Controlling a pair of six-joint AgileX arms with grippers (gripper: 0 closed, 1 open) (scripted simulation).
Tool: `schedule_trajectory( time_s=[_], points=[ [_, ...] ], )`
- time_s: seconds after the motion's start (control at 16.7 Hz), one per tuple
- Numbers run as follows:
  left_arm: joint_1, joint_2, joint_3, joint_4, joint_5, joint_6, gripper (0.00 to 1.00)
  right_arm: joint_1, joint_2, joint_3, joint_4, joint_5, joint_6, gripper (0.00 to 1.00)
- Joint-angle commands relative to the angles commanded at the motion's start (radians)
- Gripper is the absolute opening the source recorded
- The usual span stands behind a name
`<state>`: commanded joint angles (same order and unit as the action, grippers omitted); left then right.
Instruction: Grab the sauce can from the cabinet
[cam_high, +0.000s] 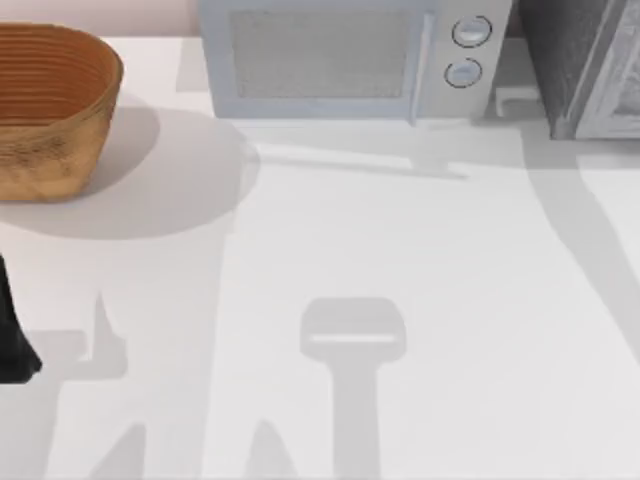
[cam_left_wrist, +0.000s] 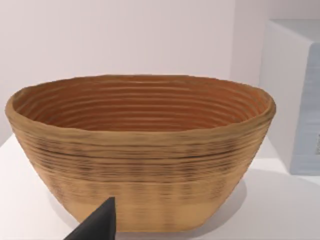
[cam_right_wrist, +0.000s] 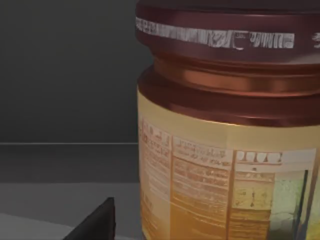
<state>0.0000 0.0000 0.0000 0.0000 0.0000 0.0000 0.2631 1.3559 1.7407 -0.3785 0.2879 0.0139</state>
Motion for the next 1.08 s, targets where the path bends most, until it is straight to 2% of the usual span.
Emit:
schedule_trajectory(
  time_s=[0.48,0.78,1.08],
  points=[
    [0.000,0.000,0.000,0.000,0.000,0.000,1.00,-0.049,0.196,0.168,0.026,-0.048,0.000,1.00],
    [0.000,0.000,0.000,0.000,0.000,0.000,1.00,-0.054,0.211,0.183,0.028,-0.052,0.000,1.00],
    [0.000,0.000,0.000,0.000,0.000,0.000,1.00,-0.054,0.211,0.183,0.028,-0.052,0.000,0.62]
  ],
)
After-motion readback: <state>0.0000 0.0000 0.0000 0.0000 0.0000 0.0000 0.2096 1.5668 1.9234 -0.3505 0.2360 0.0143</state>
